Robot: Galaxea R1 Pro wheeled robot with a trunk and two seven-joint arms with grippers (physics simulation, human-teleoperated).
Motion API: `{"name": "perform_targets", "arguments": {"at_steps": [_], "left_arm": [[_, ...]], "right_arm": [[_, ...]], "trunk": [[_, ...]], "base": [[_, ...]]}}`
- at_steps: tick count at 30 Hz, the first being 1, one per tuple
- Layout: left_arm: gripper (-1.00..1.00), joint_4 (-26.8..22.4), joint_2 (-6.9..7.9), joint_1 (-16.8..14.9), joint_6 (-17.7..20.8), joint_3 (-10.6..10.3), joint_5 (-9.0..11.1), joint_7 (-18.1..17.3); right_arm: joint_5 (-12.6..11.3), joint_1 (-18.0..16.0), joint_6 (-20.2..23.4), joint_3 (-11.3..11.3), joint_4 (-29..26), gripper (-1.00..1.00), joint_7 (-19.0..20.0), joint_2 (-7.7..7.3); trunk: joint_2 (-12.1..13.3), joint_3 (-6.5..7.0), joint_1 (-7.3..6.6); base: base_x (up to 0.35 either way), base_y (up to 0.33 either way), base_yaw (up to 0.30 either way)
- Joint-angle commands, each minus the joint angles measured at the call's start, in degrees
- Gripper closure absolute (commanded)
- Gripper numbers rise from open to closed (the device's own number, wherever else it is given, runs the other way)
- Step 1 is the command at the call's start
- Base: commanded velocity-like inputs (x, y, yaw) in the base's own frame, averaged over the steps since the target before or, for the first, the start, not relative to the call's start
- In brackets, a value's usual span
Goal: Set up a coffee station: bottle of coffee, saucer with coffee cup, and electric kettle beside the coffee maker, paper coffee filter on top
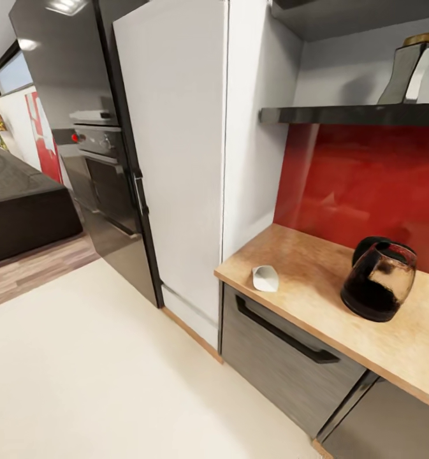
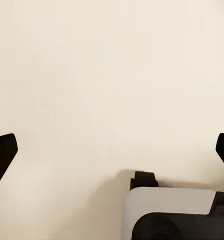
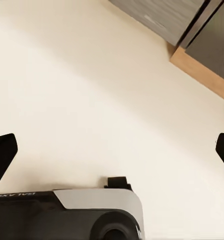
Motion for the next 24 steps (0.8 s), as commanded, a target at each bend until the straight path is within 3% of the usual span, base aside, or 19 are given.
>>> {"name": "perform_targets", "arguments": {"at_steps": [1, 13, 24], "left_arm": [[-1.0, 0.04, 0.0, -0.03, -0.21, 0.3, -0.43, -0.01], [-1.0, 0.04, 0.07, -0.03, -0.21, 0.34, -0.43, 0.0], [-1.0, 0.04, 0.1, -0.03, -0.21, 0.34, -0.43, 0.0]], "right_arm": [[-0.03, -0.02, -0.14, -0.08, 0.0, -1.0, 0.02, 0.04], [-0.03, -0.02, -0.14, -0.07, -0.02, -1.0, 0.02, 0.08], [0.14, -0.02, -0.14, -0.03, 0.01, -1.0, -0.25, 0.08]], "trunk": [[0.37, 0.13, -0.22], [5.19, 2.28, -2.86], [9.6, 4.26, -5.27]], "base": [[0.0, 0.0, -0.266], [0.0, 0.0, -0.252], [0.0, 0.0, -0.02]]}}
